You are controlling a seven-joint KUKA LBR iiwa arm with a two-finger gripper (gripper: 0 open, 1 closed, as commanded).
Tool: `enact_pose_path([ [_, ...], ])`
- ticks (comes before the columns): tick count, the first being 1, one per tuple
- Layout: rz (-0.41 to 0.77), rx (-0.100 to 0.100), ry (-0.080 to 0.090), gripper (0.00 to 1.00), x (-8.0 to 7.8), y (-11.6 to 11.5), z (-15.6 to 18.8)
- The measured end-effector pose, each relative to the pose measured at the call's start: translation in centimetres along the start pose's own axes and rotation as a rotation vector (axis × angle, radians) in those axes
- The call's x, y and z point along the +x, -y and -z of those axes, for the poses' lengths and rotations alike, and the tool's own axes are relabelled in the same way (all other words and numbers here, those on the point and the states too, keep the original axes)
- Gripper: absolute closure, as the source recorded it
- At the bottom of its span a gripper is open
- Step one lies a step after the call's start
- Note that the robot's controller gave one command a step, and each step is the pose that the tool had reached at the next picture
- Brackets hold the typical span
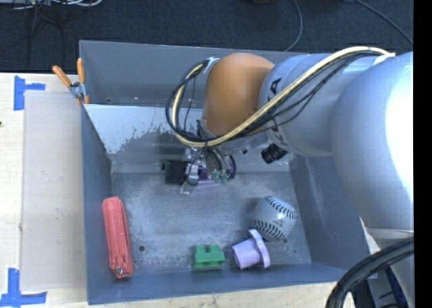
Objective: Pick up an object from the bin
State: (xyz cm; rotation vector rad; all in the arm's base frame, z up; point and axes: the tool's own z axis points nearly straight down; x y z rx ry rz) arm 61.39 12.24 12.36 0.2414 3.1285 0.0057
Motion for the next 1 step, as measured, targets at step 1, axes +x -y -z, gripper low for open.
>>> enact_pose_path([
  [1,-0.001,-0.001,0.004,1.0,-0.09,0.01,2.56],
])
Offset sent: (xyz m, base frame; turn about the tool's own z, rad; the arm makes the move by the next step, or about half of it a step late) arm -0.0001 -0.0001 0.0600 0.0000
